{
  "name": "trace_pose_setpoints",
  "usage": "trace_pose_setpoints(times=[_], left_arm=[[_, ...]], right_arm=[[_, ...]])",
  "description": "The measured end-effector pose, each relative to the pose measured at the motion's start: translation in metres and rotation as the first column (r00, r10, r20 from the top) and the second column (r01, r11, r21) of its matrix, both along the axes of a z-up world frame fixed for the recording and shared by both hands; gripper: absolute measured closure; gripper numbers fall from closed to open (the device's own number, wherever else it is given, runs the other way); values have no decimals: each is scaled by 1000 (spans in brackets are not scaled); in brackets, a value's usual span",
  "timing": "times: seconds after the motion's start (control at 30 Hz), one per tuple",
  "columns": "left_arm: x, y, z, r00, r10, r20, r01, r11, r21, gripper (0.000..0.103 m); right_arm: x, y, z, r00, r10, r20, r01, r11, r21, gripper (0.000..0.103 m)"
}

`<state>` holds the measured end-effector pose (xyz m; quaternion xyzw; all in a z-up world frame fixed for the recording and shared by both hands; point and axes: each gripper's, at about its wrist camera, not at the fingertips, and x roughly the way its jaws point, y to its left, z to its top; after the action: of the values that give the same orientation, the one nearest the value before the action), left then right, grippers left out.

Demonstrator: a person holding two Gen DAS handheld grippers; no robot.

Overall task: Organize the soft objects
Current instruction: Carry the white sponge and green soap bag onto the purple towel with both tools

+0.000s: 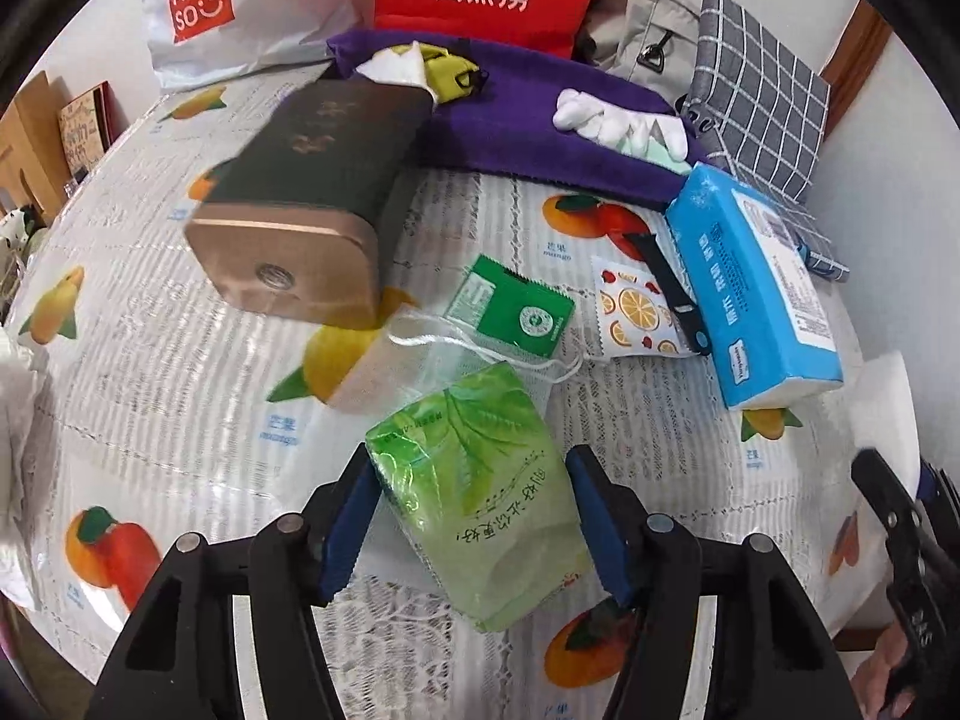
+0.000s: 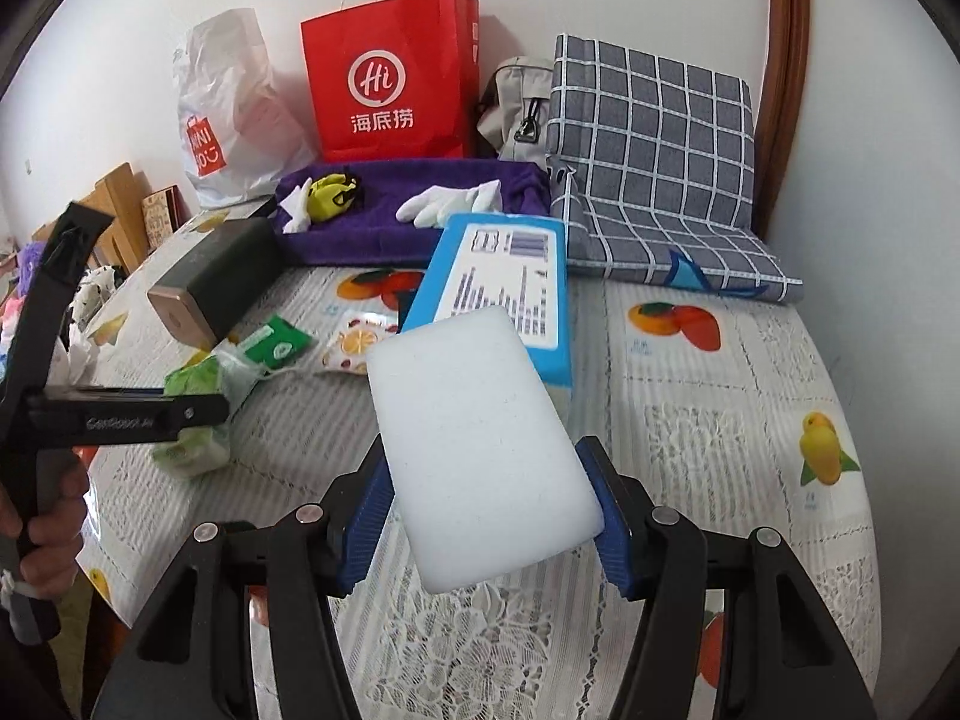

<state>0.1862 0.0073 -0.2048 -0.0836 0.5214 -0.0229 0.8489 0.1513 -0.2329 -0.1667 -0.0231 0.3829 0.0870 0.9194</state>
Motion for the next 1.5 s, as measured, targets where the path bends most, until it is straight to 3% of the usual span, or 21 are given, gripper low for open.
trace_pose_setpoints(times=[0.23, 0.77, 1.03, 1.5], left_arm=[[-3, 24, 20, 999, 32, 28, -31, 999, -26, 42], [29, 72, 61, 990, 99, 105, -99, 995, -4, 42], [61, 76, 84, 984, 82, 158, -86, 996, 20, 42], [126, 64, 112, 981, 64, 182, -70, 997, 23, 42]], right_arm=[[16, 3, 15, 1000, -22, 5, 22, 1000, 7, 44], [63, 16, 49, 999, -30, 26, 30, 999, 16, 44], [95, 17, 66, 998, -50, 36, 49, 998, 24, 44], [160, 34, 92, 999, -26, 42, 22, 997, 77, 43]])
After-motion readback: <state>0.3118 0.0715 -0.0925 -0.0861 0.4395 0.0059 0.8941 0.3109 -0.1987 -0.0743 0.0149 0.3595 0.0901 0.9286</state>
